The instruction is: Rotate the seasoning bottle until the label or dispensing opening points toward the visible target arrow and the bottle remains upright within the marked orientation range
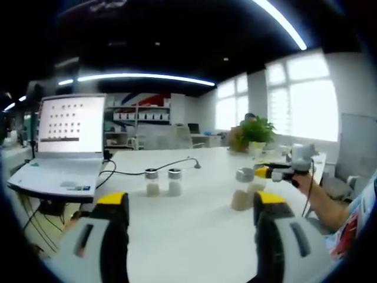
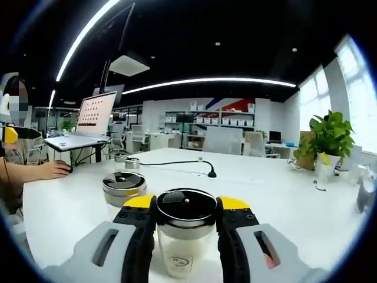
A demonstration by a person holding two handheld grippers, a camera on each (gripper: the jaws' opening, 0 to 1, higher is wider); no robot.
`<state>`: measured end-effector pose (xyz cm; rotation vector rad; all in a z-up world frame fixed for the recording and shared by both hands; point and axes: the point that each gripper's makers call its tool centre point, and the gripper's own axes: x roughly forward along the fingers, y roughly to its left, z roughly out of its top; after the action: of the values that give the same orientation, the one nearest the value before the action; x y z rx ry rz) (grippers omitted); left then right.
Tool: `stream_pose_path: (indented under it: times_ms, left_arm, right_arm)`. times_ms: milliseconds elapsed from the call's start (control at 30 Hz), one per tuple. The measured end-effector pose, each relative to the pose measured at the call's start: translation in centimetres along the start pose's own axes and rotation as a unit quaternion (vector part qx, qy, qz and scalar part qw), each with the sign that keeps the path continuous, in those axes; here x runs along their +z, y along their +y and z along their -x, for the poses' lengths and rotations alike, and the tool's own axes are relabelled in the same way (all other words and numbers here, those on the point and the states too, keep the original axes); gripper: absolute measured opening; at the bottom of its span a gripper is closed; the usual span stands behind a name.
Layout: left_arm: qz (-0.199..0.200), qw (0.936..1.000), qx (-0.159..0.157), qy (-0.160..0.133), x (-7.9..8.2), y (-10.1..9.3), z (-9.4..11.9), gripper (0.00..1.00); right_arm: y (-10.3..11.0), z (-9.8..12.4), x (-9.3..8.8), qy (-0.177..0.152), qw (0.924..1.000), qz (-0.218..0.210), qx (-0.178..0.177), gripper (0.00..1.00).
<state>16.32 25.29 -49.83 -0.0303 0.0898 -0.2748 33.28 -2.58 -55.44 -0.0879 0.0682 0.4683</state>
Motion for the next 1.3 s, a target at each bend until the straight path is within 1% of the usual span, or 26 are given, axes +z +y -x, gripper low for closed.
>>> stream_pose_path:
  times_ms: [200, 400, 533, 667, 800, 900, 1000, 1033, 1067, 1100, 1200, 1233, 1300]
  left_arm:
    - [0.001, 1.0, 0.002, -0.001, 0.0, 0.1, 0.0, 0.92]
    - [0.002, 1.0, 0.003, -0.001, -0.1, 0.1, 0.0, 0.92]
    - [0.003, 1.0, 0.005, -0.001, -0.1, 0.2, 0.0, 0.92]
    - [0.004, 1.0, 0.003, -0.001, -0.1, 0.2, 0.0, 0.92]
    - [0.005, 0.9999, 0.009, -0.007, 0.2, 0.5, 0.2, 0.92]
    - [0.006, 0.9999, 0.011, -0.005, 0.1, 0.6, 0.2, 0.92]
    - [0.006, 0.9999, 0.01, -0.005, 0.0, 0.5, 0.1, 0.92]
    - [0.006, 0.9999, 0.01, -0.004, 0.0, 0.5, 0.0, 0.92]
    - [0.006, 0.9999, 0.01, -0.003, 0.0, 0.5, 0.0, 0.92]
    - [0.005, 0.9999, 0.01, -0.002, -0.1, 0.5, 0.0, 0.92]
    - [-0.014, 0.9999, 0.005, 0.002, 0.0, 0.0, -0.1, 0.92]
    - [-0.015, 0.9999, 0.002, 0.001, 0.1, 0.0, 0.0, 0.92]
    - [-0.012, 0.9999, -0.002, -0.002, 0.2, -0.2, 0.0, 0.92]
  right_arm:
    - [-0.2, -0.1, 0.0, -0.002, 0.9997, 0.004, -0.026, 0.4]
    - [-0.2, 0.0, -0.1, -0.006, 0.999, 0.007, -0.044, 0.4]
    - [-0.3, 0.0, -0.1, -0.009, 0.9987, 0.01, -0.048, 0.4]
    - [-0.4, -0.1, -0.1, -0.006, 0.999, 0.006, -0.045, 0.4]
    - [-0.4, -0.1, -0.1, -0.009, 0.999, 0.001, -0.043, 0.4]
    - [-0.3, -0.1, -0.1, -0.007, 0.999, -0.001, -0.043, 0.4]
    - [-0.4, -0.1, -0.2, -0.004, 0.9995, 0.002, -0.033, 0.41]
    - [-0.4, -0.1, -0.2, 0.004, 0.9996, 0.001, -0.027, 0.41]
    - [-0.3, 0.0, -0.4, 0.012, 0.9995, -0.016, -0.022, 0.41]
    - [-0.5, 0.0, -0.2, 0.01, 0.9997, -0.011, -0.021, 0.42]
    - [-0.6, 0.4, 0.1, 0.002, 0.9998, 0.01, -0.015, 0.46]
    - [-0.6, 0.6, 0.1, 0.001, 0.9998, 0.011, -0.015, 0.48]
    - [-1.0, 1.4, 0.9, -0.015, 0.9996, 0.011, -0.02, 0.53]
